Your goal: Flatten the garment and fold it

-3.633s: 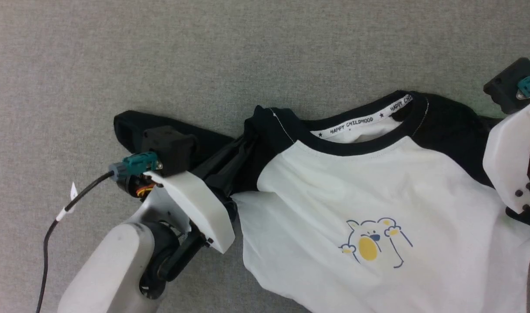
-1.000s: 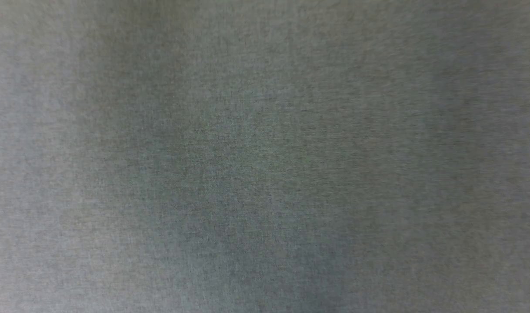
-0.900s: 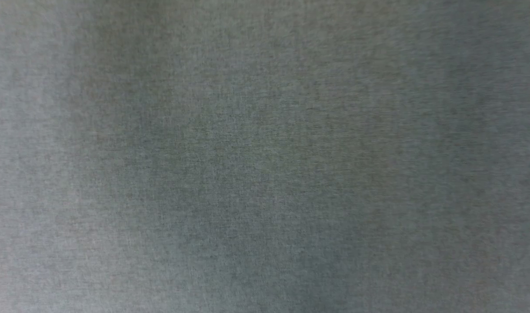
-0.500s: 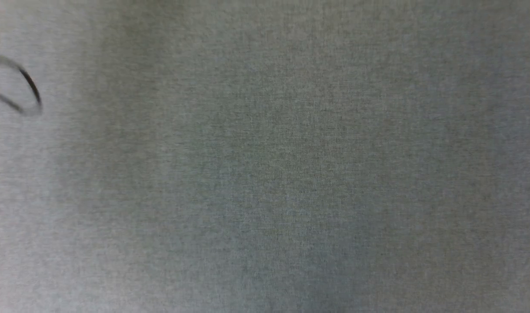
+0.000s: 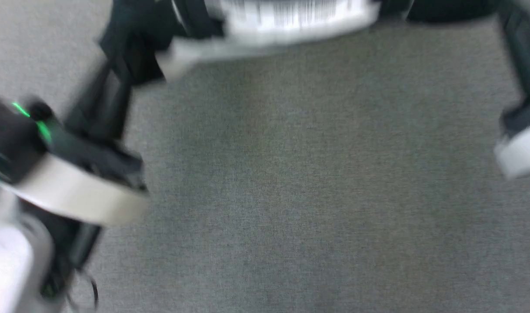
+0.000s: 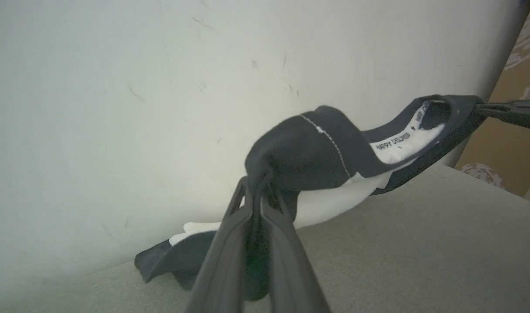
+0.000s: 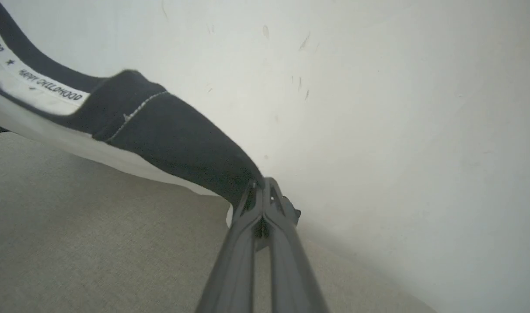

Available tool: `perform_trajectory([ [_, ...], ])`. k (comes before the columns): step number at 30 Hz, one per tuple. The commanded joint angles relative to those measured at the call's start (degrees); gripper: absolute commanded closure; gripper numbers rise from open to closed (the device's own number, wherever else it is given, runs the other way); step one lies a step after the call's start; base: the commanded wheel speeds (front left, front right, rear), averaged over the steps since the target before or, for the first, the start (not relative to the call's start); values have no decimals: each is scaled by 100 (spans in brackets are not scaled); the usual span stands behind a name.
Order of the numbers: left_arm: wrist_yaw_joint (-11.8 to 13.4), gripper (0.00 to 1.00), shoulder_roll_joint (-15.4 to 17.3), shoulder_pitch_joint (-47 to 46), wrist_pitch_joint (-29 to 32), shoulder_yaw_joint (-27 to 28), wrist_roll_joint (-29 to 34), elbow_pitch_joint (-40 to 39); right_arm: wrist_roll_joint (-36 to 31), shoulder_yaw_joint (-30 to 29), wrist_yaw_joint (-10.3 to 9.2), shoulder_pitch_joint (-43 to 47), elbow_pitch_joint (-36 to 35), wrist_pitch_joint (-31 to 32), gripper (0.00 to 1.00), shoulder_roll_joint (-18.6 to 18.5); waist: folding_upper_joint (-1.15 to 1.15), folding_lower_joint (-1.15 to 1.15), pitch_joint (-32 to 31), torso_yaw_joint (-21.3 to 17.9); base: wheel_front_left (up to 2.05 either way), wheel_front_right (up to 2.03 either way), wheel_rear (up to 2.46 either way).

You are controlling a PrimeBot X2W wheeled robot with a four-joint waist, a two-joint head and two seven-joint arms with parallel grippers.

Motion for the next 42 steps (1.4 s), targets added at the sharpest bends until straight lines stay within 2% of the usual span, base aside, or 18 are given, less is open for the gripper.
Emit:
perform_trajectory([
  [1, 84, 100, 82, 457, 49, -121, 74, -144, -18, -105, -12, 528, -191, 28, 100, 124, 0, 2, -411, -73, 0, 0, 0],
  [6, 114, 100, 255, 1493, 293, -581, 114, -235, 25, -191, -12, 1742, -455, 91, 100, 261, 0, 2, -595, -90, 0, 0, 0],
  [8, 40, 100, 367, 1817, 407, -821, 166, -169, 73, -169, -12, 2123, -495, 138, 100, 248, 0, 2, -657, -93, 0, 0, 0],
  [12, -86, 100, 373, 2330, 611, -1231, -25, -1, 231, -36, -12, 2780, -474, 338, 100, 164, 0, 2, -784, -94, 0, 0, 0],
  [21, -274, 100, 508, 2791, 1257, -1740, -379, 344, 658, 267, -12, 3970, -139, 1120, 100, -133, 0, 2, -1072, -37, 0, 0, 0],
  [30, -260, 100, 654, 3215, 1929, -2063, -796, 334, 918, 468, -12, 4687, -10, 1657, 100, -156, 0, 2, -1255, -40, 0, 0, 0],
  [35, -251, 100, 557, 3285, 1868, -2185, -740, 492, 848, 524, -12, 4923, 49, 1655, 100, -108, 0, 2, -1293, -30, 0, 0, 0],
  [42, -330, 100, 181, 3038, 1340, -2230, -492, 1246, 626, 792, -12, 4788, 526, 1145, 100, 156, 0, 2, -1398, 2, 0, 0, 0],
])
